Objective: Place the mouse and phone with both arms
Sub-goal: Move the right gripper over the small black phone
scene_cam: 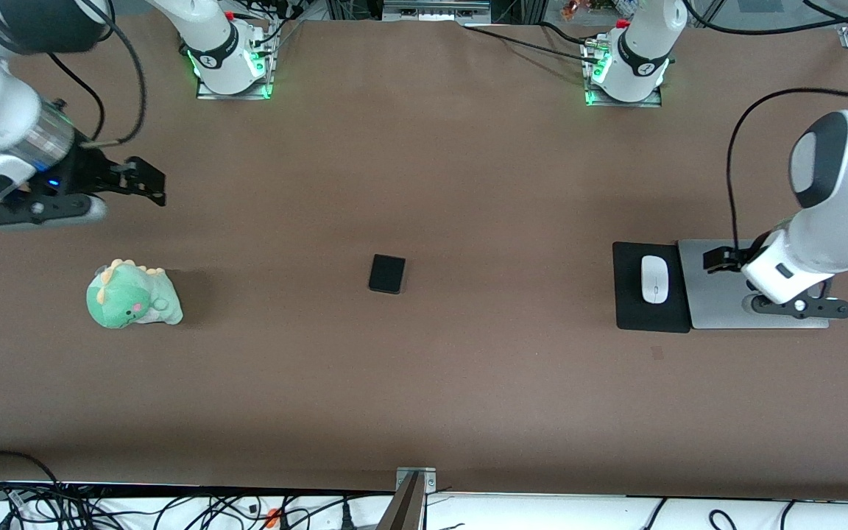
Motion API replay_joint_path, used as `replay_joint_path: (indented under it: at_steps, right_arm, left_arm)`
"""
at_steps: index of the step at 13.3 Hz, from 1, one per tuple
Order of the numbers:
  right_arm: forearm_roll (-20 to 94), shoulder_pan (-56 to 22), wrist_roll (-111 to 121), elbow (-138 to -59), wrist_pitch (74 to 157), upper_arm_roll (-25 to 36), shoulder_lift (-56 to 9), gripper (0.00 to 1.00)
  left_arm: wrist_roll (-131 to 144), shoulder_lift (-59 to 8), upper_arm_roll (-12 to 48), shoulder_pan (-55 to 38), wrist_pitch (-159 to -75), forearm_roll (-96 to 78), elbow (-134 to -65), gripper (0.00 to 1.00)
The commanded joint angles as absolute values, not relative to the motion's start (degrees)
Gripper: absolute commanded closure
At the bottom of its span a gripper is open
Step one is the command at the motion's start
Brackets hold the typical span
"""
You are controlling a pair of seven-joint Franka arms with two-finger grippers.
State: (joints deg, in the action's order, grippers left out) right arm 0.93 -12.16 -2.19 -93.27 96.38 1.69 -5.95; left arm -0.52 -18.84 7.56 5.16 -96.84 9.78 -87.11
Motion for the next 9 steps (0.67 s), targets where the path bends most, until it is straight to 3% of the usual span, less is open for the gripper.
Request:
replay_joint_path:
  at_steps: [1, 5, 9]
  right_arm:
    - [1.14, -16.15, -3.33, -91.85, 96.93, 1.76, -10.36, 0.0]
    - [2.46, -25.2, -23.68, -92.2, 109.48, 1.84, -19.75, 0.0]
    - [2.46, -32.15, -39.16, -92.2, 122.66, 1.85, -28.9, 0.0]
  left_arm:
    - [-3.25, -20.13, 7.56, 5.45, -88.71, 8.26, -78.69, 0.0]
    - [-3.08, -20.39, 6.68, 5.8, -86.21, 3.53, -71.73, 0.0]
    - [1.57, -12.77, -0.86, 0.18, -91.04, 1.42, -79.78, 0.0]
